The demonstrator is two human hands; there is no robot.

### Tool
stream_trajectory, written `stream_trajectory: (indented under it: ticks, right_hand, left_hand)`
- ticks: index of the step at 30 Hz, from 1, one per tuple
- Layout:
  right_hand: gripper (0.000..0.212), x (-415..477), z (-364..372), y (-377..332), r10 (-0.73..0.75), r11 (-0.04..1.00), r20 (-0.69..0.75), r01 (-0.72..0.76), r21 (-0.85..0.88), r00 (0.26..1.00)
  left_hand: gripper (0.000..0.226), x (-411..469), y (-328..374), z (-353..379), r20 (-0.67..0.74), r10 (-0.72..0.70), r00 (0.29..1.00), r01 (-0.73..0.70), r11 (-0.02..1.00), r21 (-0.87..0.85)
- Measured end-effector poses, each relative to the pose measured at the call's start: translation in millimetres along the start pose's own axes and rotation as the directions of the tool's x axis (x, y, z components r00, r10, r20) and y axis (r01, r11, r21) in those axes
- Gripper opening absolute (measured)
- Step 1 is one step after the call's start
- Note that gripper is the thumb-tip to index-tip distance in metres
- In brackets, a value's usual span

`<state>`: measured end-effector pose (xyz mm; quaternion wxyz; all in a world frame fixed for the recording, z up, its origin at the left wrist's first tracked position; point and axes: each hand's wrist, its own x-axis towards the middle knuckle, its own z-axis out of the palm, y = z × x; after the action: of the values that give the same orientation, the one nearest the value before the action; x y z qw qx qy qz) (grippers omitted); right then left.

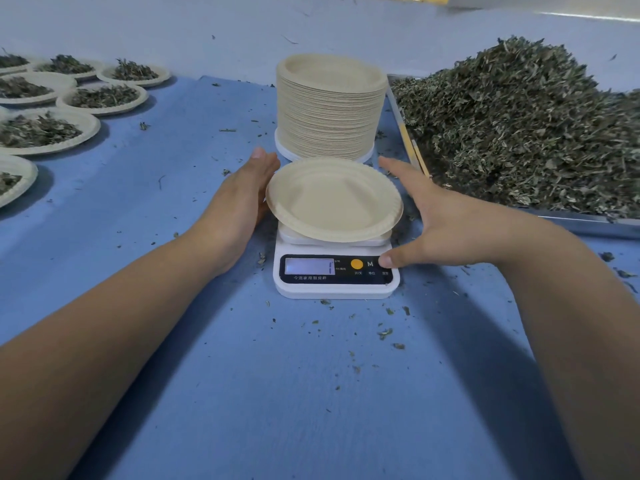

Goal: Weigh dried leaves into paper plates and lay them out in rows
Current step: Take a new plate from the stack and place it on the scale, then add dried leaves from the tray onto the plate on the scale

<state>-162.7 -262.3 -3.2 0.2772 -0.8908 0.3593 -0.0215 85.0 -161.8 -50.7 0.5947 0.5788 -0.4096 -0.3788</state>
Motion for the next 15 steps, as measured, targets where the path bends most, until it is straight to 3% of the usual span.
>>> stream_trajectory:
  ticks: [3,5,7,9,11,13,15]
  right_hand:
    - [0.129,-1,-1,3,-0.005,1.000,0.028,0.005,-0.026,1.000]
    - [0.120,-6,-4,6,-0.052,0.997,0.025,0.051,0.050,0.998]
    - [0.100,-9,-10,10,-0.065,0.969,-0.111,0.089,0.231,0.992]
    - [0.077,0,-18,20,0.047,0.948,-0.350,0.068,0.310,0.936]
    - [0.062,18,-25,32,0.154,0.977,-0.499,-0.056,0.205,0.853]
    - [0.057,42,-28,45,0.213,0.974,-0.472,-0.225,0.032,0.855]
    - [0.057,69,-32,59,0.250,0.954,-0.412,-0.295,-0.050,0.876]
  left_hand:
    - [0.027,0,-2,-2,0.003,0.018,1.000,-0.018,1.000,-0.005]
    - [0.032,0,-3,-3,0.013,0.025,1.000,-0.025,1.000,0.008]
    - [0.036,2,-5,-4,0.019,0.033,0.999,-0.034,0.999,0.028]
    - [0.038,4,-9,-6,0.002,0.043,0.999,-0.043,0.998,0.044]
    - [0.045,6,-15,-9,-0.046,0.058,0.997,-0.054,0.995,0.087]
    - [0.072,9,-21,-11,-0.096,0.033,0.995,-0.023,0.994,0.108]
    - [0.084,14,-20,-10,-0.165,0.018,0.986,0.004,0.991,0.135]
